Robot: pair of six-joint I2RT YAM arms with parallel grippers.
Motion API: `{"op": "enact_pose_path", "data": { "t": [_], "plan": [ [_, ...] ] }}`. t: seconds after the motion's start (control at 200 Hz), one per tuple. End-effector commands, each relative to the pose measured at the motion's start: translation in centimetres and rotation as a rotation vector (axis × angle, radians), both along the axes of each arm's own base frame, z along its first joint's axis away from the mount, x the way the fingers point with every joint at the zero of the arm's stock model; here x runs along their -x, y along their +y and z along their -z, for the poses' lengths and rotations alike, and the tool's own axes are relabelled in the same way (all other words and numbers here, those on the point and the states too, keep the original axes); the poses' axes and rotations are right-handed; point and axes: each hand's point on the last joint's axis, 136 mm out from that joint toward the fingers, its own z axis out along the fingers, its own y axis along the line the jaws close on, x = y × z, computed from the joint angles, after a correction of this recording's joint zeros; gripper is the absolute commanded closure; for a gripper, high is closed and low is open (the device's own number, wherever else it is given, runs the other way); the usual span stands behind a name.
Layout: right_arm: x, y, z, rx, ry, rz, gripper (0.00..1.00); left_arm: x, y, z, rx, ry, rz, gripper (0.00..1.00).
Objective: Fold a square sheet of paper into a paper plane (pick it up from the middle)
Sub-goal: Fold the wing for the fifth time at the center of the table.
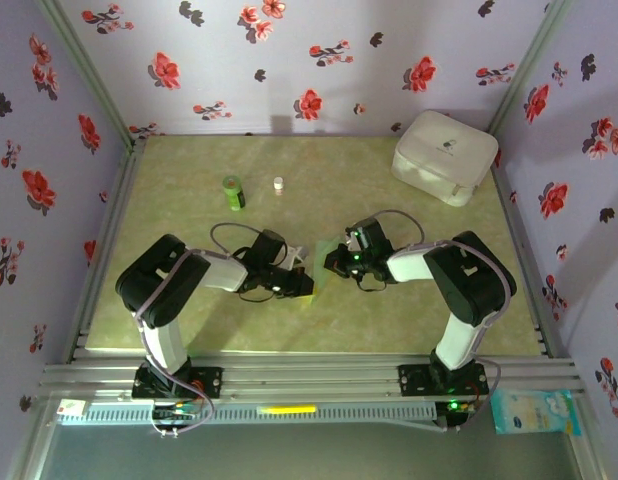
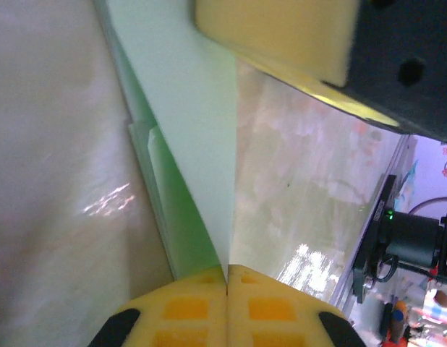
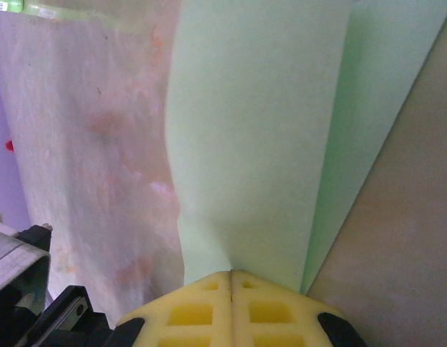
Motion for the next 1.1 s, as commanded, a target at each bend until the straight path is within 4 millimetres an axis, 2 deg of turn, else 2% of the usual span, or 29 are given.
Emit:
{"op": "enact_pose_path", "data": {
  "t": [0.0,0.075,0.12,0.21,0.315,0.395,0.47,0.65,0.695,0.81,0.9,1.005,1.095],
  "plan": [
    [1.5,-2.3,3.7,0.143,0.085,0.027,0.96,2.6,0.7,0.4,-0.041,0.07,0.065,1.0],
    [1.5,-2.3,3.7,0.146,0.087,0.028,0.96,2.7,0.8,0.5,-0.046,0.073,0.069,1.0],
    [1.5,-2.4,3.8,0.148,0.088,0.029,0.96,2.7,0.8,0.5,-0.047,0.074,0.069,0.94],
    [1.5,-2.3,3.8,0.146,0.088,0.03,0.96,2.8,0.9,0.5,-0.052,0.075,0.072,0.89],
    [1.4,-2.3,3.7,0.146,0.089,0.03,0.96,3.1,1.2,0.6,-0.064,0.078,0.079,0.88],
    [1.4,-2.3,3.7,0.149,0.091,0.03,0.96,3.3,1.4,0.7,-0.072,0.079,0.077,0.89],
    [1.5,-2.4,3.8,0.151,0.092,0.031,0.96,3.3,1.5,0.7,-0.075,0.076,0.075,1.0],
    [1.5,-2.3,3.8,0.152,0.097,0.029,0.96,3.4,1.6,0.8,-0.08,0.08,0.079,1.0],
    [1.5,-2.4,3.8,0.153,0.097,0.029,0.96,3.4,1.6,0.8,-0.081,0.077,0.076,0.9],
    [1.6,-2.4,3.8,0.155,0.1,0.032,0.96,3.5,1.8,0.5,-0.085,0.072,0.077,0.86],
    [1.6,-2.5,3.9,0.161,0.103,0.034,0.96,3.7,2.0,0.5,-0.09,0.075,0.079,0.87],
    [1.7,-2.6,4.0,0.162,0.104,0.034,0.96,4.0,2.2,0.5,-0.09,0.075,0.081,1.0],
    [1.8,-2.6,4.0,0.164,0.108,0.033,0.96,4.2,2.3,0.5,-0.093,0.082,0.087,1.0]
  ]
}}
